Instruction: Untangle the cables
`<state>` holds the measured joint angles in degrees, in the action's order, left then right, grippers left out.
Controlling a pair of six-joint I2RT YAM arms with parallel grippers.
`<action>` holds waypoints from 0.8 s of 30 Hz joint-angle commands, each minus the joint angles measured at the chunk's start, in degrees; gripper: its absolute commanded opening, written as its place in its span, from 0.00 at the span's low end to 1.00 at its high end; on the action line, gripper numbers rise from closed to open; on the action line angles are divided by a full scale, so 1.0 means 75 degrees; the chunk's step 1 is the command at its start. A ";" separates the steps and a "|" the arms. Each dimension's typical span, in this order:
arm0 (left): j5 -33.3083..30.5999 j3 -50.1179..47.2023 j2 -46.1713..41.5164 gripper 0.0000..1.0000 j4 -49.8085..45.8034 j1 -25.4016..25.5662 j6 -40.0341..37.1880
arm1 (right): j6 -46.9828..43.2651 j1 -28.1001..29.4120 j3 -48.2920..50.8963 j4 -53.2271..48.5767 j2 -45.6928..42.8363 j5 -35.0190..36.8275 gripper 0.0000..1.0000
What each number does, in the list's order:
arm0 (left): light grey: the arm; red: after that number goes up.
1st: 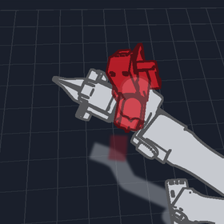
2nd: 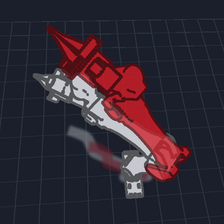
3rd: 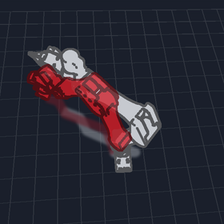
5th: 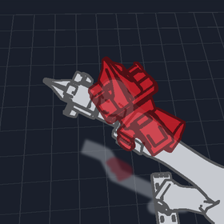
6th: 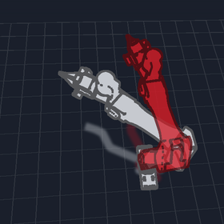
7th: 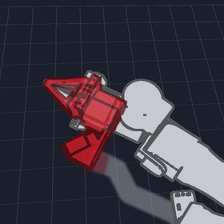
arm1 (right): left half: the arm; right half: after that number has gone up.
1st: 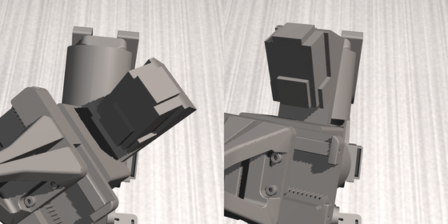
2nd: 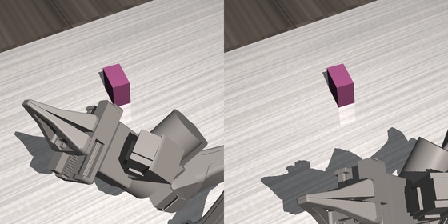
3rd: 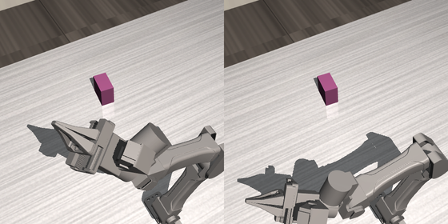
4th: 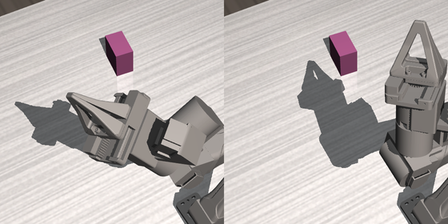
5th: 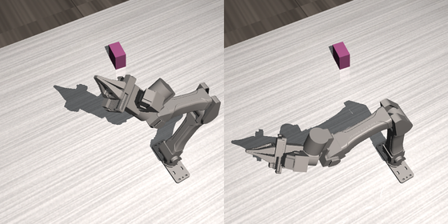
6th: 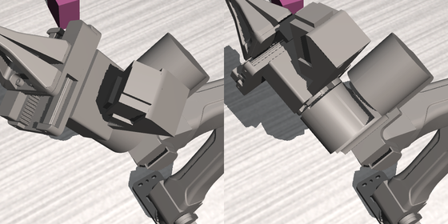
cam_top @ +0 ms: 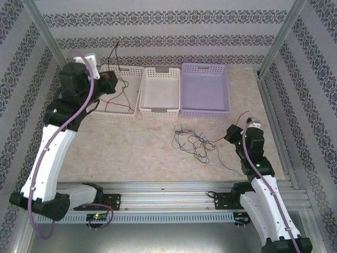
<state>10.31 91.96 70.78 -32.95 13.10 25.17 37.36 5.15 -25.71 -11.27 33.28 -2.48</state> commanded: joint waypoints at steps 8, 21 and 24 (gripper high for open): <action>0.0041 0.1228 0.2512 0.00 0.1939 0.0541 -0.0100 | -0.0464 0.1286 -0.0133 0.0413 -0.0051 0.0372 0.00; -0.0989 0.1954 0.5479 0.00 0.2313 0.1158 -0.0555 | -0.0763 0.1902 -0.0298 -0.0311 -0.0984 0.0275 0.00; -0.0930 0.1839 0.5885 0.00 0.2432 0.1188 -0.0368 | -0.0800 0.1971 -0.0298 -0.0425 -0.1073 0.0249 0.00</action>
<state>4.62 104.36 113.78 -17.45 21.41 22.52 32.60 19.14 -26.41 -12.82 26.06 -0.73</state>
